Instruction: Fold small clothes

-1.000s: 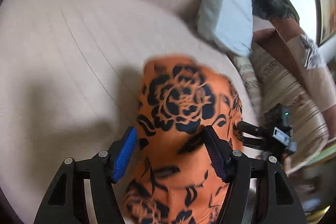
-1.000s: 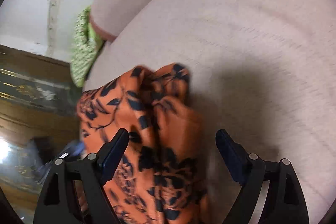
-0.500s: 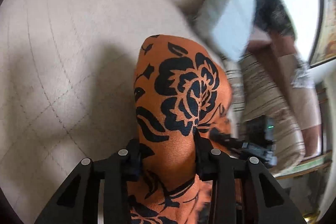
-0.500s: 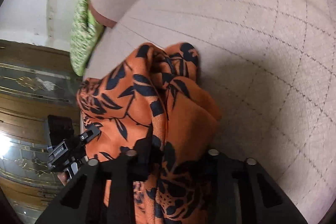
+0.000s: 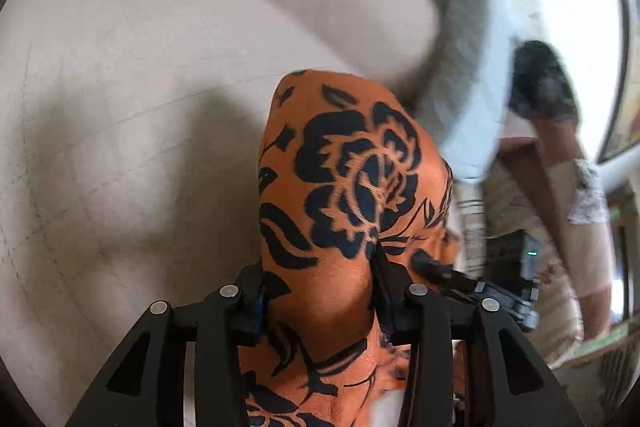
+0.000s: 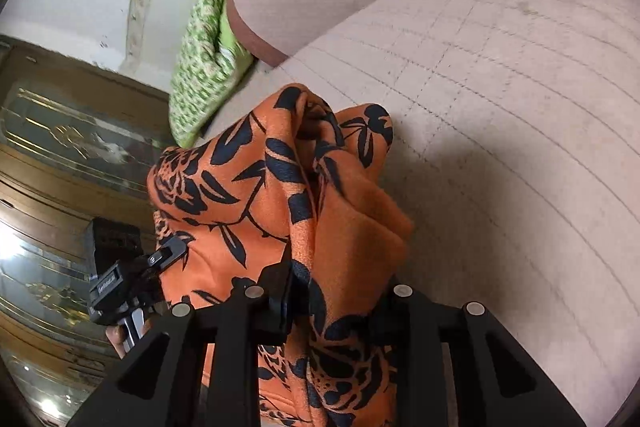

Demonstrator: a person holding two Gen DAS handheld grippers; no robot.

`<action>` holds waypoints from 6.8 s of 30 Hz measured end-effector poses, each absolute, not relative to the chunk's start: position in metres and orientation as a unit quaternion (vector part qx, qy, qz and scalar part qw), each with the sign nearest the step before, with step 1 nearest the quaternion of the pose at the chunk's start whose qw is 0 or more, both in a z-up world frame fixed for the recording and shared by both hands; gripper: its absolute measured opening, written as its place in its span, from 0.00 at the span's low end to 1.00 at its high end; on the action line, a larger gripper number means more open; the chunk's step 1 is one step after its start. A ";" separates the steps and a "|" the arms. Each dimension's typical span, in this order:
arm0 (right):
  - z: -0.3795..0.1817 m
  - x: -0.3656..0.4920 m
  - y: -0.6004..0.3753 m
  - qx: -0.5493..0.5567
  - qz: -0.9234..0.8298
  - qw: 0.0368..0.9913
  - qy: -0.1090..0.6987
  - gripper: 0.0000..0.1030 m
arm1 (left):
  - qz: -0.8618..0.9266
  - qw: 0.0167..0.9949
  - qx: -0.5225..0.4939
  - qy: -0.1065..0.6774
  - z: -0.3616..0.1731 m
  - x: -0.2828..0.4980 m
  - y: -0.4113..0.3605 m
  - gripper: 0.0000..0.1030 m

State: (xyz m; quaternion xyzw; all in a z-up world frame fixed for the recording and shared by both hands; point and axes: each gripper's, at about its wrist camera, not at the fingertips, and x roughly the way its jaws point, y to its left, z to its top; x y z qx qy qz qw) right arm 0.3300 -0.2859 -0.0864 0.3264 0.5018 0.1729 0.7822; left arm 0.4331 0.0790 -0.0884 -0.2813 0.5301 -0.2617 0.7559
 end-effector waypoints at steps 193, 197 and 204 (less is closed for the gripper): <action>0.002 -0.017 -0.160 0.094 -0.037 0.942 0.320 0.66 | -0.074 0.950 0.040 0.301 0.009 0.007 0.040 0.64; 0.000 -0.017 -0.160 0.096 -0.039 0.941 0.323 0.66 | -0.074 0.947 0.042 0.309 0.007 0.012 0.039 0.66; -0.003 -0.015 -0.161 0.099 -0.039 0.939 0.328 0.66 | -0.071 0.947 0.037 0.312 0.006 0.015 0.039 0.66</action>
